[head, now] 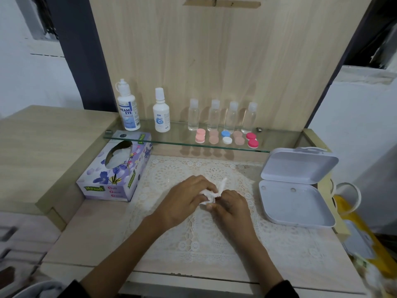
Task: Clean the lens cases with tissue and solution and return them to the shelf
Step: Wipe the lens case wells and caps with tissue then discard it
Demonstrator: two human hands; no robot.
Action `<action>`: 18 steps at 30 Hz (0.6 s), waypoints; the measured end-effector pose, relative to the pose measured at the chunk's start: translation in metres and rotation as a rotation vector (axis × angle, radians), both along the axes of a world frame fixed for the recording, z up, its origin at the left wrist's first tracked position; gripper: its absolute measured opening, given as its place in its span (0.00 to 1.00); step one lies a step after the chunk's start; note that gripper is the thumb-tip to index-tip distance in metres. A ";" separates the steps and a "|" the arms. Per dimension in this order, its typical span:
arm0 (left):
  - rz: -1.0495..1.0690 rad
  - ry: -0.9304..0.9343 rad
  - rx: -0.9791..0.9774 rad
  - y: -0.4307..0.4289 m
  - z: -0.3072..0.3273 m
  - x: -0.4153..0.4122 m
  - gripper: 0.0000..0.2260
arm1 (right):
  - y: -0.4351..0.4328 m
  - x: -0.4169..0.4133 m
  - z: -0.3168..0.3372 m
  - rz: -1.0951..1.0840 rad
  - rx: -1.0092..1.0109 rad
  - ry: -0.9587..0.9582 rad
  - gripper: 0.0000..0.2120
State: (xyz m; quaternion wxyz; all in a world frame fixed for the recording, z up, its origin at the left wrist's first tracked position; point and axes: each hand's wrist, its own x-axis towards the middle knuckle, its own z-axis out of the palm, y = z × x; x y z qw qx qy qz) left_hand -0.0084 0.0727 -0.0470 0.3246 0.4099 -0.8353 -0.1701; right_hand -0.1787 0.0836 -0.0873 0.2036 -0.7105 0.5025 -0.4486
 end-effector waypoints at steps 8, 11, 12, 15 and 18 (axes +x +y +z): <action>-0.008 -0.069 -0.002 0.003 -0.016 0.013 0.10 | -0.007 -0.003 -0.012 -0.084 0.003 0.234 0.18; -0.015 -0.016 0.034 0.004 -0.017 0.012 0.11 | -0.005 -0.001 -0.008 -0.086 0.011 0.225 0.21; -0.009 -0.006 0.037 0.004 -0.016 0.012 0.11 | -0.004 -0.001 -0.005 -0.085 0.029 0.203 0.21; 0.036 0.029 0.043 0.002 -0.015 0.013 0.10 | 0.000 0.001 0.000 -0.111 0.080 0.094 0.23; 0.080 0.100 0.084 0.004 -0.015 0.012 0.10 | -0.001 -0.002 0.001 -0.082 0.065 -0.035 0.16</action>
